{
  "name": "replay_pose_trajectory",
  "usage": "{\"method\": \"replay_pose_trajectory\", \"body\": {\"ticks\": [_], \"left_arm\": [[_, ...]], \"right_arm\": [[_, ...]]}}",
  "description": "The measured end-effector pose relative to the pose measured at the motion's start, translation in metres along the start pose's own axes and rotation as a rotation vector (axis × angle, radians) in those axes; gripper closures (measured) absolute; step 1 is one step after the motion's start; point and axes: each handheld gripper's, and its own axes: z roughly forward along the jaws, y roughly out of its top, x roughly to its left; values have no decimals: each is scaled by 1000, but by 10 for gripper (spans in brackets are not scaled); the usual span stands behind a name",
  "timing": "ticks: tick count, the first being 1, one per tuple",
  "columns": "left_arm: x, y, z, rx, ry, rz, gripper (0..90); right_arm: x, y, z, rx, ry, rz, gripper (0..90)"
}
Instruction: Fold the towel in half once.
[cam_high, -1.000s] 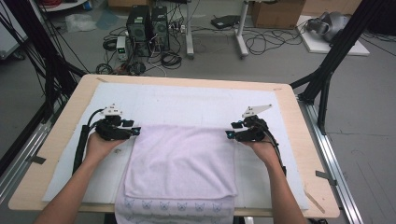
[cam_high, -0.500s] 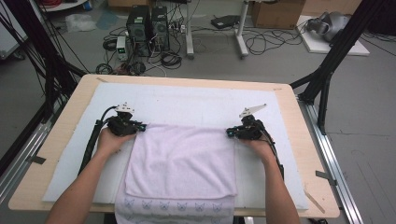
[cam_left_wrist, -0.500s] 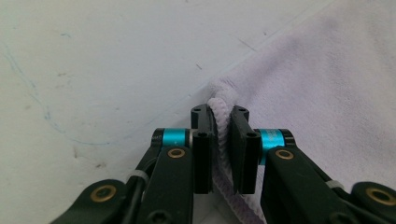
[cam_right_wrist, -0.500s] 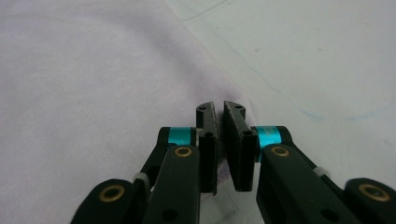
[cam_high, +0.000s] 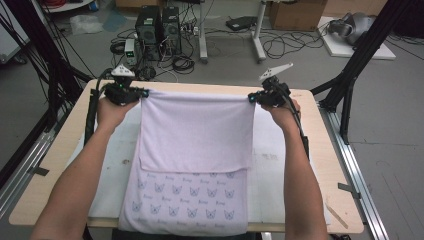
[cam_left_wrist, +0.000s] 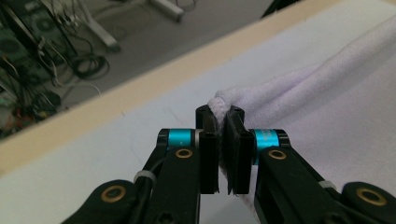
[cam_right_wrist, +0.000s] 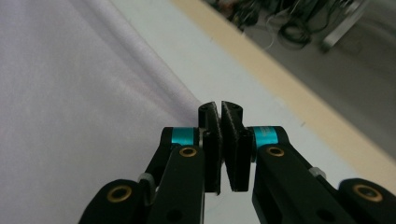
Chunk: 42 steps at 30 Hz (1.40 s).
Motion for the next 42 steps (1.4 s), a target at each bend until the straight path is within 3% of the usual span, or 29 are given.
{"method": "replay_pose_trajectory", "body": {"ticks": [1,2,3,6,10,13,14,16,23,28,31,34,36,40,42], "left_arm": [[1,2,1,0,29,-11,724],[3,1,2,7,30,-40,625],[4,-1,2,19,14,-47,588],[2,-16,2,42,0,-25,579],[2,-39,-2,56,-26,-42,545],[-6,-54,-7,52,-56,-21,530],[-10,-58,-8,52,-68,-17,522],[-18,-68,-12,47,-81,1,501],[-47,-104,-27,27,-152,48,481],[-61,-131,-36,46,-208,61,495],[-67,-145,-40,40,-253,51,549],[-74,-155,-41,56,-292,55,571],[-78,-157,-39,93,-324,71,574],[-87,-159,-37,116,-370,103,578],[-91,-160,-35,145,-374,123,587]], "right_arm": [[-2,3,-1,-17,-7,4,776],[-3,4,1,-30,-21,20,676],[-4,1,5,-27,-4,35,662],[0,-10,15,10,21,33,610],[11,-31,19,1,58,45,566],[23,-43,18,13,95,44,525],[27,-46,18,29,112,48,522],[40,-53,15,18,112,17,525],[79,-86,13,-1,177,-13,536],[100,-110,12,-11,182,-28,578],[106,-119,14,54,217,-26,598],[113,-125,10,4,207,-48,628],[115,-129,11,23,219,-44,624],[116,-141,16,46,237,-22,615],[117,-145,20,73,255,-11,598]]}}
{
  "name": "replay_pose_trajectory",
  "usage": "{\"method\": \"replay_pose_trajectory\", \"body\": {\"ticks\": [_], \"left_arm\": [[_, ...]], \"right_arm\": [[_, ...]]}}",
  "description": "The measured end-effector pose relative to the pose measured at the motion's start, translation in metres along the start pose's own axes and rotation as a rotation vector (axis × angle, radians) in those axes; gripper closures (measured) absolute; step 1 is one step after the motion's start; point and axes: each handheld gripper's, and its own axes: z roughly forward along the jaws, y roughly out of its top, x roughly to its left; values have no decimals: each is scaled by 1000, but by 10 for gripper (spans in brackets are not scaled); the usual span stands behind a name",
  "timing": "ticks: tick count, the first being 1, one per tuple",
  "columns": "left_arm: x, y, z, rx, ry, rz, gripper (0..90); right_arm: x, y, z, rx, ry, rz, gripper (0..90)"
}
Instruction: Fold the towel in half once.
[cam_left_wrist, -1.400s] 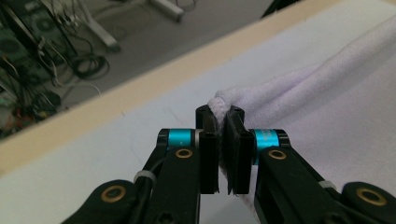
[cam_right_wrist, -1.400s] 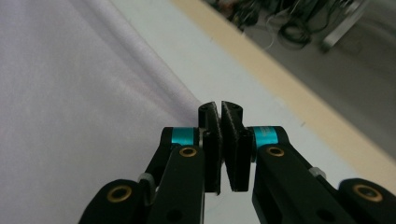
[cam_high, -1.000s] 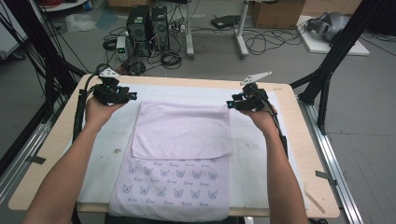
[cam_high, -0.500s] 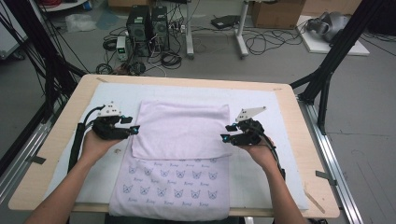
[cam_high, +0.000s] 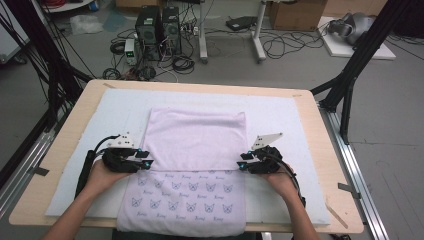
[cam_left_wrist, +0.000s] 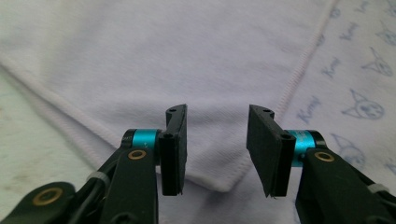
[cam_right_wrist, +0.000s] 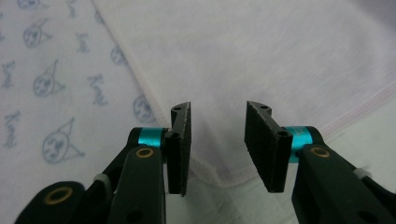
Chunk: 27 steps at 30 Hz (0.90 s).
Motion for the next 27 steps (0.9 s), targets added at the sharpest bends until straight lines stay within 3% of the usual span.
{"method": "replay_pose_trajectory", "body": {"ticks": [3,5,10,12,15,22,25,27], "left_arm": [[-2,-5,5,38,14,11,637],[-2,-8,5,9,26,5,692],[0,-9,3,0,34,-11,863],[1,-9,1,-2,41,-11,874],[3,-7,-4,-20,52,-19,881],[5,9,-31,-116,75,-36,882],[-2,12,-45,-141,77,-37,882],[-12,7,-54,-131,74,-25,882]], "right_arm": [[1,-1,2,13,-1,-2,603],[3,0,4,19,-2,-22,645],[4,3,6,24,18,-40,863],[5,5,5,26,13,-57,872],[4,7,-1,-7,16,-45,874],[4,22,-24,-98,8,-44,875],[11,29,-36,-128,13,-59,875],[20,29,-42,-141,26,-71,878]]}}
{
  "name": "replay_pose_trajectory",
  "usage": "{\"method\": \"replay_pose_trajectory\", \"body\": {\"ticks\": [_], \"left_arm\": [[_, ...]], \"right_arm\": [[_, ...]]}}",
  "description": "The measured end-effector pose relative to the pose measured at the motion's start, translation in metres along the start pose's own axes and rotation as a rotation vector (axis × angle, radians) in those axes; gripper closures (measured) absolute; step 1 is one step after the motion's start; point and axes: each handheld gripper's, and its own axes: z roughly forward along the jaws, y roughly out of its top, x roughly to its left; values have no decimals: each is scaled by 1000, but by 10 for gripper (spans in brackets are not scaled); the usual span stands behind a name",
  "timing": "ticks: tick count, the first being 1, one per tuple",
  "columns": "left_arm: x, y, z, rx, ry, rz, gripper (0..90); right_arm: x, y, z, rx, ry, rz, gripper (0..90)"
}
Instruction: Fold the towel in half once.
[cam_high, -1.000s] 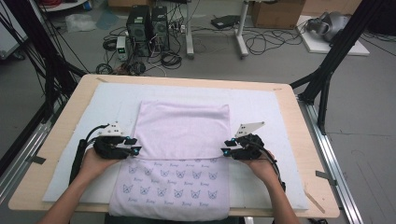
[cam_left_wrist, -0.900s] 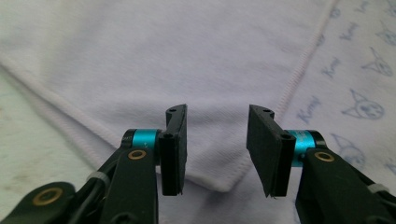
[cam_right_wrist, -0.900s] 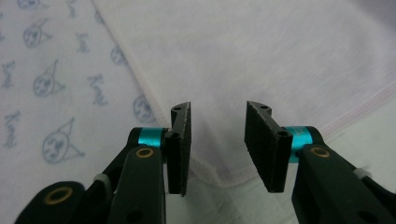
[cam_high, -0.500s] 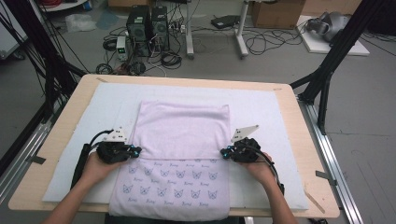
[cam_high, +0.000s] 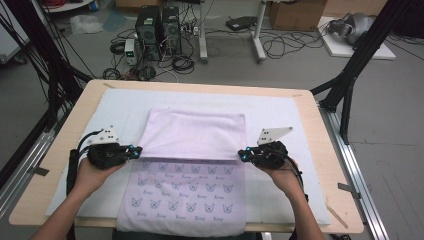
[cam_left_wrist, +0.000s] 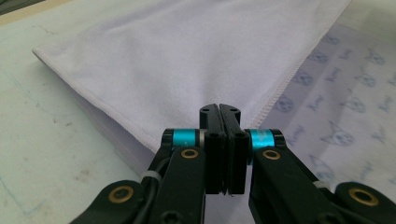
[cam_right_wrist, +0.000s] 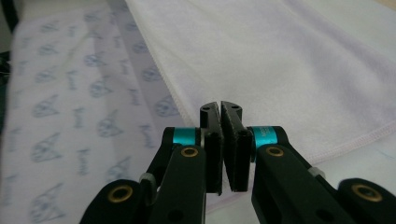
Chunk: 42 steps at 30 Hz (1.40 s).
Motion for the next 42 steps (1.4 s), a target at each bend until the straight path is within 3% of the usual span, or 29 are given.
{"method": "replay_pose_trajectory", "body": {"ticks": [4,6,8,12,16,21,23,25,27,31,36,42], "left_arm": [[-32,-19,-29,0,-29,38,882],[-49,-33,-42,4,-43,60,868],[-56,-43,-48,28,-24,70,743],[-52,-52,-37,55,-33,55,674],[-52,-56,-20,89,-68,65,662],[-49,-64,-4,153,-87,72,673],[-50,-66,-3,132,-83,77,734],[-50,-65,-2,131,-96,77,833],[-51,-63,-1,142,-96,82,873],[-53,-58,-11,109,-83,82,881],[-60,-45,-41,37,-68,85,882],[-89,-50,-72,10,-100,99,882]], "right_arm": [[36,-7,-15,-10,50,-38,878],[58,-14,-22,-10,98,-64,860],[72,-21,-27,-13,122,-66,756],[73,-29,-17,19,105,-67,669],[72,-37,10,61,139,-64,617],[68,-47,34,117,154,-46,599],[67,-51,38,107,158,-43,656],[64,-52,37,102,159,-40,793],[61,-51,38,106,184,-36,858],[62,-45,30,79,181,-48,870],[69,-30,6,11,163,-76,870],[96,-29,-24,-17,194,-103,869]]}}
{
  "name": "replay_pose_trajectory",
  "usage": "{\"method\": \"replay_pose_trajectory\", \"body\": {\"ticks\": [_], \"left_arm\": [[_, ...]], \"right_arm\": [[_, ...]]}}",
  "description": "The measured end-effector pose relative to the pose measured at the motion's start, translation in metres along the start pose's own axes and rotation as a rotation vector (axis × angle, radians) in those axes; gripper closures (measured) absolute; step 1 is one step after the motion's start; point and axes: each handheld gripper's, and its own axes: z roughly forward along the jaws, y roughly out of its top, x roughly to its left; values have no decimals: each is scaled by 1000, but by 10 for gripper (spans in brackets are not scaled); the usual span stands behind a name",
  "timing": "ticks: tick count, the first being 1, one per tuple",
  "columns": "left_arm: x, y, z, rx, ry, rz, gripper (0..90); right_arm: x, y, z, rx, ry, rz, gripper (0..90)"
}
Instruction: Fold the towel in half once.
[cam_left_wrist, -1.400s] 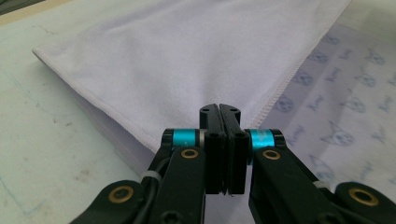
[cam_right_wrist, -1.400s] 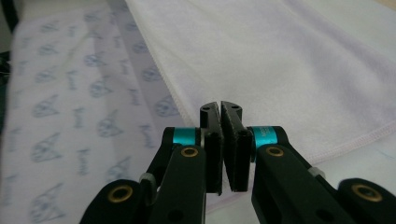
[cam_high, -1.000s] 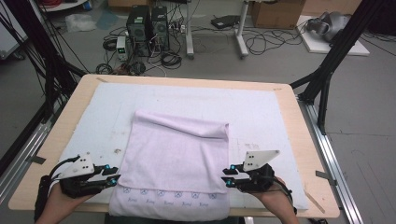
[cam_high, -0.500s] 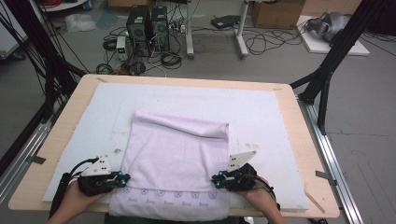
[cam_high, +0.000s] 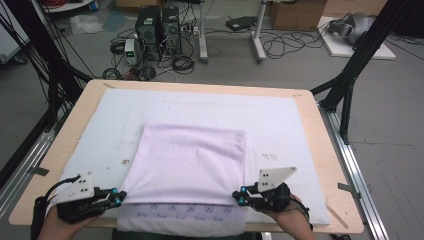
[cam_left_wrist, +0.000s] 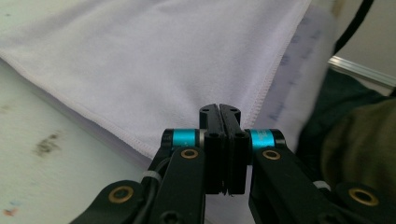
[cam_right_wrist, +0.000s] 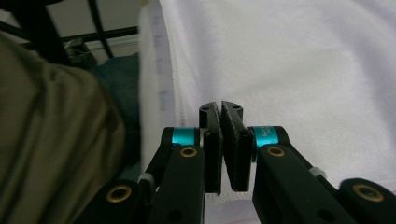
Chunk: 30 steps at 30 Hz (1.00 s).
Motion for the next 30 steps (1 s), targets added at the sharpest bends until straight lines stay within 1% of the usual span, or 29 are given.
{"method": "replay_pose_trajectory", "body": {"ticks": [1,2,3,4,5,7,8,9,10,11,12,13,14,15,16,17,18,19,20,21,22,23,24,25,26,27,28,29,30], "left_arm": [[-6,-2,-3,6,-9,8,881],[-11,-4,-4,4,-16,13,877],[-14,-5,-5,10,-19,17,866],[-14,-6,-4,14,-18,16,821],[-13,-7,-3,19,-9,15,774],[-6,-7,1,17,3,-4,729],[-1,-7,3,18,16,-9,702],[6,-5,8,24,32,-12,675],[10,-4,10,23,39,-16,659],[16,-3,14,21,50,-19,653],[23,0,19,24,63,-19,636],[30,2,24,21,70,-30,623],[37,5,29,18,77,-37,616],[45,8,34,16,90,-40,608],[53,12,39,13,96,-47,597],[62,15,45,5,102,-55,589],[70,19,50,7,114,-53,585],[82,24,57,8,120,-68,579],[88,27,61,8,122,-75,566],[97,31,66,10,132,-82,560],[105,35,72,7,141,-89,552],[114,40,77,8,144,-94,549],[123,44,84,1,157,-108,544],[129,46,88,-7,171,-108,540],[137,48,93,-18,167,-129,541],[146,51,98,-8,163,-151,547],[153,52,102,1,184,-156,550],[162,53,107,3,199,-169,560],[171,54,111,7,194,-187,566]], "right_arm": [[6,-2,-3,-5,9,2,866],[12,-4,-5,-13,31,7,852],[15,-5,-6,-18,56,17,820],[17,-7,-6,-6,63,23,781],[15,-7,-6,1,53,21,764],[7,-8,-5,-10,47,43,735],[2,-8,-4,-12,34,49,716],[-4,-7,-3,-11,19,51,702],[-13,-6,-1,-6,3,62,674],[-19,-5,0,-3,-14,66,658],[-27,-4,1,9,-33,69,644],[-36,-3,3,7,-53,71,633],[-45,-2,4,4,-67,84,614],[-55,0,5,1,-77,95,609],[-65,0,7,-7,-98,102,606],[-74,2,9,4,-113,106,594],[-84,3,11,13,-133,109,588],[-93,5,12,11,-142,117,587],[-104,7,14,14,-164,114,582],[-110,9,15,23,-177,119,572],[-120,10,15,20,-188,125,564],[-128,12,16,19,-190,140,558],[-136,14,17,26,-200,153,550],[-145,16,17,17,-217,153,548],[-150,17,17,15,-224,156,544],[-157,19,18,14,-228,154,542],[-163,20,19,19,-233,156,537],[-171,21,20,31,-242,159,526],[-178,22,22,46,-251,169,517]]}}
